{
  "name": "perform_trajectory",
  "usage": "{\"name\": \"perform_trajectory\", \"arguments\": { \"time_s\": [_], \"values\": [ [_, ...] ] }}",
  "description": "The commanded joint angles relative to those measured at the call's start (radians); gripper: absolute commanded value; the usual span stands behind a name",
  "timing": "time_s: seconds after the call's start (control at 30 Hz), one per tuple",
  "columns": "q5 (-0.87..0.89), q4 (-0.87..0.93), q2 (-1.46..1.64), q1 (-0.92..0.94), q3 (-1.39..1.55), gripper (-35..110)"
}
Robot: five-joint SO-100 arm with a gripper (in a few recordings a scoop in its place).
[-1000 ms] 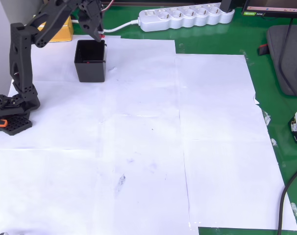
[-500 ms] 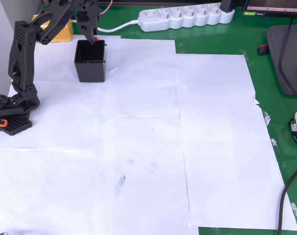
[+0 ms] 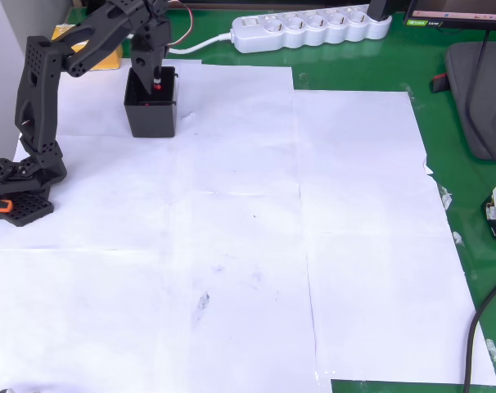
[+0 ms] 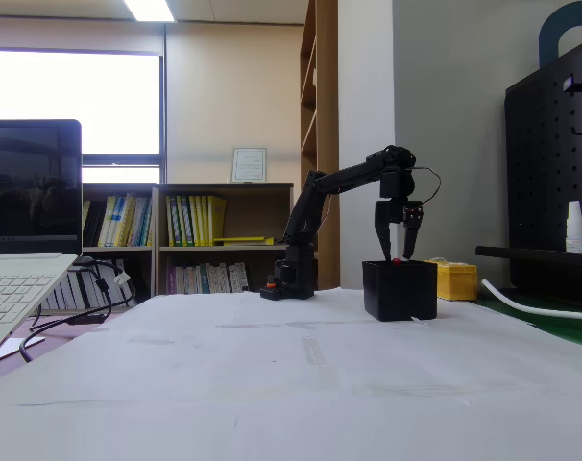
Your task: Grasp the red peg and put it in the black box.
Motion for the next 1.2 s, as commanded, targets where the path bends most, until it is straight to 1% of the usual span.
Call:
{"name": "perform_trajectory", "arguments": {
  "time_s": [0.0,0.07,0.17,0.23,0.47,0.53,0.57,0.6,0.63,0.67,1.17],
  "values": [
    [0.005,0.087,-0.1,-0.012,0.037,6],
    [0.006,0.087,-0.1,-0.012,0.04,22],
    [0.0,0.087,-0.1,-0.012,0.043,34],
    [-0.003,0.087,-0.098,-0.009,0.043,36],
    [-0.017,0.089,-0.103,-0.005,0.055,36],
    [-0.014,0.089,-0.103,-0.003,0.057,35],
    [-0.014,0.089,-0.103,-0.002,0.058,24],
    [-0.008,0.089,-0.101,0.0,0.063,10],
    [-0.006,0.089,-0.1,0.0,0.064,3],
    [-0.008,0.089,-0.1,0.002,0.063,0],
    [-0.034,0.087,-0.137,0.015,0.066,0]
  ]
}}
